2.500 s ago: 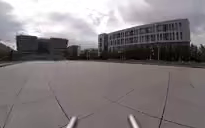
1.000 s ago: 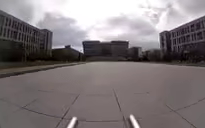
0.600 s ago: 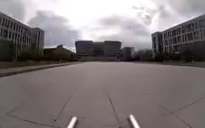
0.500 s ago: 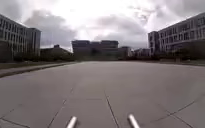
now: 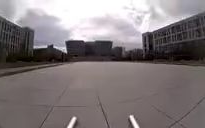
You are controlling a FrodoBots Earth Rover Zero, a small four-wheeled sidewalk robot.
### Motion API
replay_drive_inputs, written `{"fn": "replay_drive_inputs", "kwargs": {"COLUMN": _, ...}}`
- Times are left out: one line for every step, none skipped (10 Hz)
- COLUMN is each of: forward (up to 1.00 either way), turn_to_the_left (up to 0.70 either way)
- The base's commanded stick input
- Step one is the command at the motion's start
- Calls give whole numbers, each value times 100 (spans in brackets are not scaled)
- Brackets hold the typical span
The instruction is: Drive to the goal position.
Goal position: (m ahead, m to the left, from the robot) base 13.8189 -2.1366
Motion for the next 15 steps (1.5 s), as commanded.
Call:
{"fn": "replay_drive_inputs", "kwargs": {"forward": 0, "turn_to_the_left": 0}}
{"fn": "replay_drive_inputs", "kwargs": {"forward": 0, "turn_to_the_left": 0}}
{"fn": "replay_drive_inputs", "kwargs": {"forward": 0, "turn_to_the_left": 0}}
{"fn": "replay_drive_inputs", "kwargs": {"forward": 0, "turn_to_the_left": 0}}
{"fn": "replay_drive_inputs", "kwargs": {"forward": 20, "turn_to_the_left": 0}}
{"fn": "replay_drive_inputs", "kwargs": {"forward": 70, "turn_to_the_left": 1}}
{"fn": "replay_drive_inputs", "kwargs": {"forward": 70, "turn_to_the_left": 1}}
{"fn": "replay_drive_inputs", "kwargs": {"forward": 70, "turn_to_the_left": 1}}
{"fn": "replay_drive_inputs", "kwargs": {"forward": 70, "turn_to_the_left": 1}}
{"fn": "replay_drive_inputs", "kwargs": {"forward": 70, "turn_to_the_left": 1}}
{"fn": "replay_drive_inputs", "kwargs": {"forward": 70, "turn_to_the_left": 1}}
{"fn": "replay_drive_inputs", "kwargs": {"forward": 70, "turn_to_the_left": 1}}
{"fn": "replay_drive_inputs", "kwargs": {"forward": 70, "turn_to_the_left": 1}}
{"fn": "replay_drive_inputs", "kwargs": {"forward": 70, "turn_to_the_left": 1}}
{"fn": "replay_drive_inputs", "kwargs": {"forward": 70, "turn_to_the_left": 1}}
